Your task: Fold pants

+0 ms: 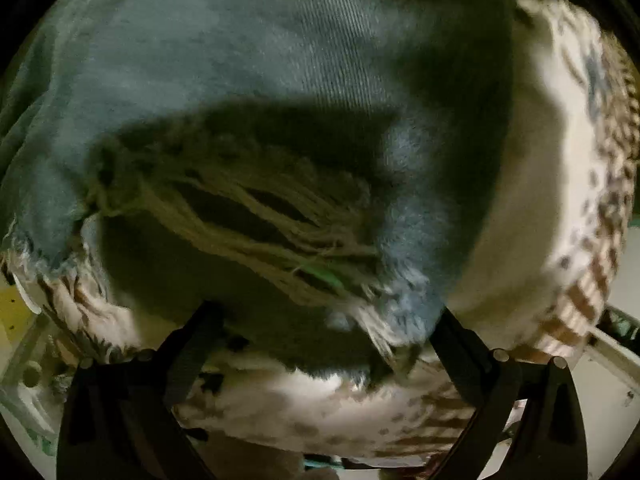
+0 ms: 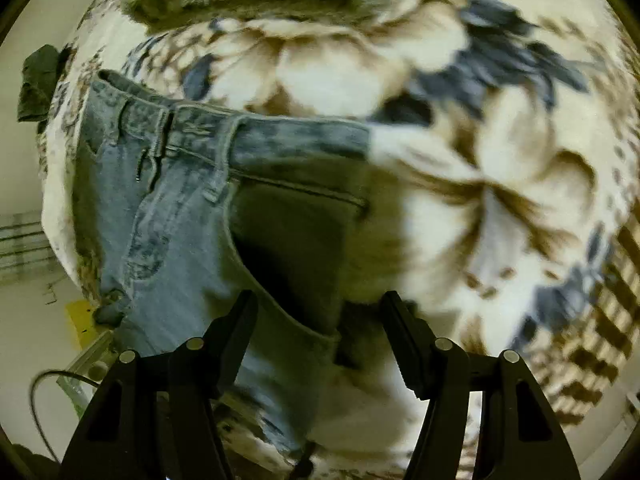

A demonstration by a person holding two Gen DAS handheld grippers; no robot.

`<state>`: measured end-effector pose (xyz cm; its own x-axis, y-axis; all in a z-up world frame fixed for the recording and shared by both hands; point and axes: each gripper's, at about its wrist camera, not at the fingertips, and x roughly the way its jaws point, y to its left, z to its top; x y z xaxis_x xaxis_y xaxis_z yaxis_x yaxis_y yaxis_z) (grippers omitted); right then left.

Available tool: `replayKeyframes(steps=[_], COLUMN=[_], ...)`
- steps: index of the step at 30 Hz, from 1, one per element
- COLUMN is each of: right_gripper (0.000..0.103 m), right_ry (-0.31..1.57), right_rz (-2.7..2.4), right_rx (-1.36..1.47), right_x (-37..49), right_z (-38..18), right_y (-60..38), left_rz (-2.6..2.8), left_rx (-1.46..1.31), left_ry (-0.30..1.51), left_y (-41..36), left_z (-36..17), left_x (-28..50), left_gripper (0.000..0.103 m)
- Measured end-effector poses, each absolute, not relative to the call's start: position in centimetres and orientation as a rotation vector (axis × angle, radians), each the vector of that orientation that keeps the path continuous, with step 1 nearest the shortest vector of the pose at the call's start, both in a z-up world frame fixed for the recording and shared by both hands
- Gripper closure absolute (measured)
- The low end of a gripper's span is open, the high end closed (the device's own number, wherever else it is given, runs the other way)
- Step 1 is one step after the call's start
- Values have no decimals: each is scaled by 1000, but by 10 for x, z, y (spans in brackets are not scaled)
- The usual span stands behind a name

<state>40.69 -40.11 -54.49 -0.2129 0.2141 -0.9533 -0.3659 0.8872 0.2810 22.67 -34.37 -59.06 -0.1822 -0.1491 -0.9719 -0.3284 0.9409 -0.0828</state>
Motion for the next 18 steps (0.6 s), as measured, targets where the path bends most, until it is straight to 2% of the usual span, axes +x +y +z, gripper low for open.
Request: replayKeyframes(steps=[3, 6, 7, 8, 9, 10, 13, 18], right_gripper=[37, 37, 43, 48, 55, 70, 90, 94], right_ry=[1679, 1667, 1658, 1644, 1625, 1608, 1573, 1521], right_rz=[570, 574, 579, 578, 572, 567, 538, 539], right_rx=[-121, -85, -56, -43, -37, -26, -36, -19], right_x=[408, 412, 413, 416, 417, 415, 411, 406], right_z=[-550, -555, -556, -552, -550, -547, -533, -495], right_y=[-391, -385, -384, -385, -386, -386, -392, -402], left_rz=[181, 170, 163, 151, 141, 137, 113, 105], left_rx=[-386, -397, -406, -426, -439, -450, -493, -474], left_ry=[1749, 1723, 1708, 1690, 1675, 1667, 1649, 1577], left_y=[-336, -333, -331, -328, -325, -322, -307, -277], left_z=[-588, -580, -574, -566, -559, -554, -533, -477], left_x=[236, 241, 241, 241, 242, 243, 246, 251], left_gripper=[8, 38, 57, 80, 92, 96, 99, 99])
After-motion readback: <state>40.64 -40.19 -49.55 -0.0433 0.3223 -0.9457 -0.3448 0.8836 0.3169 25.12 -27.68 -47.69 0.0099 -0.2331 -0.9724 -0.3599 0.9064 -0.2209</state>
